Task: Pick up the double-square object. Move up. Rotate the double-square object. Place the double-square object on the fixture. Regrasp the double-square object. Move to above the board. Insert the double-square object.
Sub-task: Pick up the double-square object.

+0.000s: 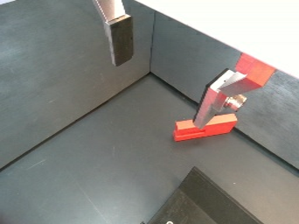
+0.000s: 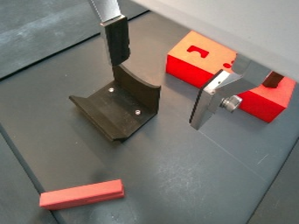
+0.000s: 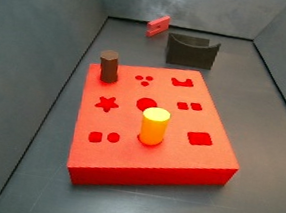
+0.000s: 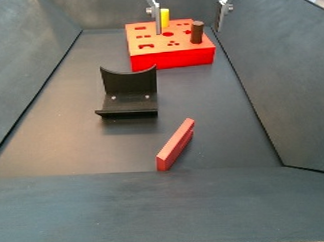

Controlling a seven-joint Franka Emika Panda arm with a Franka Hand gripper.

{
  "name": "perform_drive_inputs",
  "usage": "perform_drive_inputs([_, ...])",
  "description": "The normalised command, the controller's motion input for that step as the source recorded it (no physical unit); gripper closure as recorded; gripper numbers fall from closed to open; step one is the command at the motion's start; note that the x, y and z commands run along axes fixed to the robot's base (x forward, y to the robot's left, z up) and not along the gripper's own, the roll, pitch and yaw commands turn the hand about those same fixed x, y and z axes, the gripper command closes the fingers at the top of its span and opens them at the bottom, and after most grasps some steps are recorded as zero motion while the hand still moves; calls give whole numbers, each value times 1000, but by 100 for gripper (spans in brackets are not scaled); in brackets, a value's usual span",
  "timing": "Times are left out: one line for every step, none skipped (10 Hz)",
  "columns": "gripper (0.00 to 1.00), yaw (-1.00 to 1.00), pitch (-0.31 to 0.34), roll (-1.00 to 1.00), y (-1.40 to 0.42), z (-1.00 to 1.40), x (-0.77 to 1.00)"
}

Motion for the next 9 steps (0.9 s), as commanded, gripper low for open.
perform_drive_inputs([0, -189, 0, 60, 329, -337, -249])
perform_drive_inputs([0, -37, 0, -9, 880, -523, 0])
perform_drive_inputs([0, -149, 0, 0, 831, -680, 34])
perform_drive_inputs([0, -197, 9, 0, 791, -709, 89])
perform_drive_inputs([0, -206, 34, 0, 777, -720, 249])
perform_drive_inputs([0, -180, 89, 0, 749, -743, 431])
perform_drive_inputs([0, -166, 111, 0, 740, -771, 480])
perform_drive_inputs([0, -169, 117, 0, 726, -777, 500])
perform_drive_inputs([0, -194, 107, 0, 674, -769, 537])
